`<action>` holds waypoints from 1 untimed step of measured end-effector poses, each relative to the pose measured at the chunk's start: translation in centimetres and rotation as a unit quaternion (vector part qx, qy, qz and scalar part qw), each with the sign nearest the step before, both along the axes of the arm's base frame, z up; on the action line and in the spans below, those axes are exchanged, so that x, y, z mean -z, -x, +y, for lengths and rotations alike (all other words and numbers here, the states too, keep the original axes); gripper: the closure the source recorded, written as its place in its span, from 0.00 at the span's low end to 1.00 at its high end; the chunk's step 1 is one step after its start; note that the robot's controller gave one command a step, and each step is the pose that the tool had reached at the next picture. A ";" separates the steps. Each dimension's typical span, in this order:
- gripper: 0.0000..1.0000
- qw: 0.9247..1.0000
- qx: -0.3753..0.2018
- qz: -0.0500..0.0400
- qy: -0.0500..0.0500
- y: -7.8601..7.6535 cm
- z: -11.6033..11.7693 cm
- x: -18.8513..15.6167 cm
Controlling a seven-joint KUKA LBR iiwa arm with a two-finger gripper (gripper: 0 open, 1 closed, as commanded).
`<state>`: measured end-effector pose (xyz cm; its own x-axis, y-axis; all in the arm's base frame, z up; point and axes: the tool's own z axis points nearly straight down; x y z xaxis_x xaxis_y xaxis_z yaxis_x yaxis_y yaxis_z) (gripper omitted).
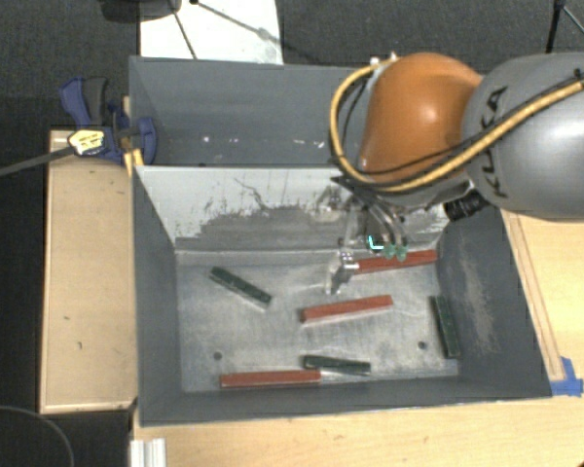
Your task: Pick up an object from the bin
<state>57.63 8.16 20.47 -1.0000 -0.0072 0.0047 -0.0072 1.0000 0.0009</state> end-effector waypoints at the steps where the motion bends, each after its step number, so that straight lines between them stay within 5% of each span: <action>1: 0.00 1.000 0.001 -0.004 0.000 -0.2 0.0 -0.4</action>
Offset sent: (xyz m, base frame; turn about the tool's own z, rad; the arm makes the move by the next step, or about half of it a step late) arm 0.0027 -0.0356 -0.1347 -0.1580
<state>57.81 8.12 20.90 -1.0000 -0.0056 -0.0035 -0.0056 1.0000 0.0012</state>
